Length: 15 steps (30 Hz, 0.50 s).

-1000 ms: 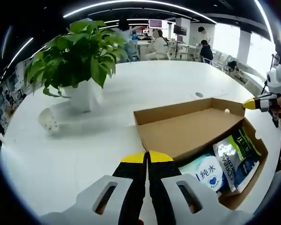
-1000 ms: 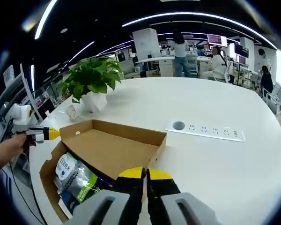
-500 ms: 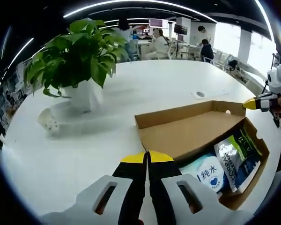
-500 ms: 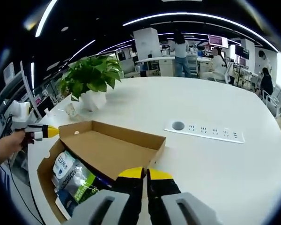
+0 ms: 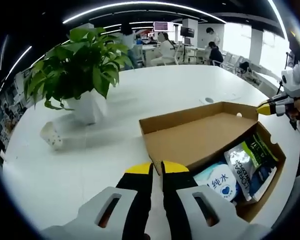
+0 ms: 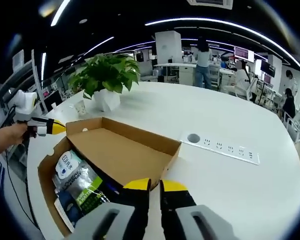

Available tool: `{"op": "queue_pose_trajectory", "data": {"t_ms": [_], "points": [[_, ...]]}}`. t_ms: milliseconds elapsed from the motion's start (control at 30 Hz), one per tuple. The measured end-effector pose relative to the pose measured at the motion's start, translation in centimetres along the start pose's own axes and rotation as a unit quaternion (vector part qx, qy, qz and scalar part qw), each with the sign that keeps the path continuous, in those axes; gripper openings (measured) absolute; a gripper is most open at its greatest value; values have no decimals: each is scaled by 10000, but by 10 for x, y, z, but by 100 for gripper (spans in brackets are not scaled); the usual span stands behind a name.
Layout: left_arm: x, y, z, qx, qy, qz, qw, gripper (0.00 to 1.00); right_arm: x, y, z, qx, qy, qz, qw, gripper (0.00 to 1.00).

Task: Operate the shoe box by opening the lid, removing the specified soft item, and placing it in the target area until the item is outside and the box remains undamaged.

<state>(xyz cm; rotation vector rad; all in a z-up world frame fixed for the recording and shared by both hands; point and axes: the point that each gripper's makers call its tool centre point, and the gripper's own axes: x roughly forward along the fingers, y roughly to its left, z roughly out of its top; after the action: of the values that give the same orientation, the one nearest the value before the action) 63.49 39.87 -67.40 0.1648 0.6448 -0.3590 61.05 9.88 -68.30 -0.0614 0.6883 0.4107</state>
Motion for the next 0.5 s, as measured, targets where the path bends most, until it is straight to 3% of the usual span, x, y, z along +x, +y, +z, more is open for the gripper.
{"op": "queue_pose_trajectory", "data": {"t_ms": [200,500], "points": [[-6,-5,7,67,-123,-88,9999,9,-8,3,0,-41,-71,90,9999,8],[-15,-25,2,277,-86,-217,9993,15,-22,4,-4,-130,-158,132,9997,15]]}}
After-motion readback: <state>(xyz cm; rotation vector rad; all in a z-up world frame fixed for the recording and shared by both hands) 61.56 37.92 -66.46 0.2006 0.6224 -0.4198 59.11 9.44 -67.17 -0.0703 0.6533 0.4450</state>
